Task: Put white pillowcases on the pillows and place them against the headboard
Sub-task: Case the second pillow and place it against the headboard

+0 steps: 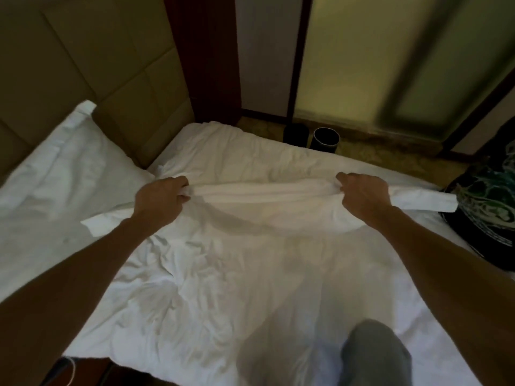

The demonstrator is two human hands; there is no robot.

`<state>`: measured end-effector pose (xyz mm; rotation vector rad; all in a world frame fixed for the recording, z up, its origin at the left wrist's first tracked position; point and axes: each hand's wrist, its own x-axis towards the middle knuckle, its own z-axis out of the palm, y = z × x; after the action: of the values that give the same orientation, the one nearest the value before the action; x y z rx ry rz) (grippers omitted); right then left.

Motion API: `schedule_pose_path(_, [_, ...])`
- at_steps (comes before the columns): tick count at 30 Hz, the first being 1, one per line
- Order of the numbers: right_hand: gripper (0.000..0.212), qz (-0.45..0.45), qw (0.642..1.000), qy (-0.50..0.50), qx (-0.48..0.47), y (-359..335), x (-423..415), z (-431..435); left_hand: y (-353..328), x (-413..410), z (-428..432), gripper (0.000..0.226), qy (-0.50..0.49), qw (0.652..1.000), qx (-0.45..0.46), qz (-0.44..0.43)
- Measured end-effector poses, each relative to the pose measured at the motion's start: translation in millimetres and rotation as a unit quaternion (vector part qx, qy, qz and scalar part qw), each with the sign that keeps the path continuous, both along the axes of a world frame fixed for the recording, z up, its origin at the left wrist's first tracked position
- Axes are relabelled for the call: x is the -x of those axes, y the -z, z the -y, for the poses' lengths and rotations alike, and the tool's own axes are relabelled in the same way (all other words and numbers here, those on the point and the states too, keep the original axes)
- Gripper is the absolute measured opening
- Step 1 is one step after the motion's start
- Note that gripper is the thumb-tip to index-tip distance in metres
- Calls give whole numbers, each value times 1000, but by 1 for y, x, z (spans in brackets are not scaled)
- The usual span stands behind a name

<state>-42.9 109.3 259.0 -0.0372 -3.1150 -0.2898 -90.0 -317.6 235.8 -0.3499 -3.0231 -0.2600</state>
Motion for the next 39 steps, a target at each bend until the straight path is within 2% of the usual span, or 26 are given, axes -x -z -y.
schedule_pose_path(5, [38,-9,998,-56,16,30,72,3,24,1,1,8,-89,996,16,0])
schedule_pose_path(9, [36,22,994,-108,17,72,142,2,52,19,-9,10,-153,987,46,34])
schedule_pose_path(13, [30,33,991,-125,34,99,213,-18,52,69,-35,16,-178,978,86,63])
schedule_pose_path(20, [26,60,984,-155,60,119,332,-54,29,174,-84,23,-197,969,146,40])
schedule_pose_path(24, [30,83,982,-140,91,141,353,-73,29,193,-104,21,-189,967,167,37])
schedule_pose_path(29, [29,60,979,-149,126,147,358,-75,19,211,-102,25,-194,963,179,57])
schedule_pose_path(32, [27,34,976,-151,153,128,367,-69,-1,235,-90,27,-200,962,181,30])
schedule_pose_path(35, [24,4,980,-147,135,100,376,-62,-26,258,-75,34,-200,962,187,6])
schedule_pose_path(39, [25,-1,986,-120,117,63,383,-39,-44,291,-43,42,-198,966,167,21])
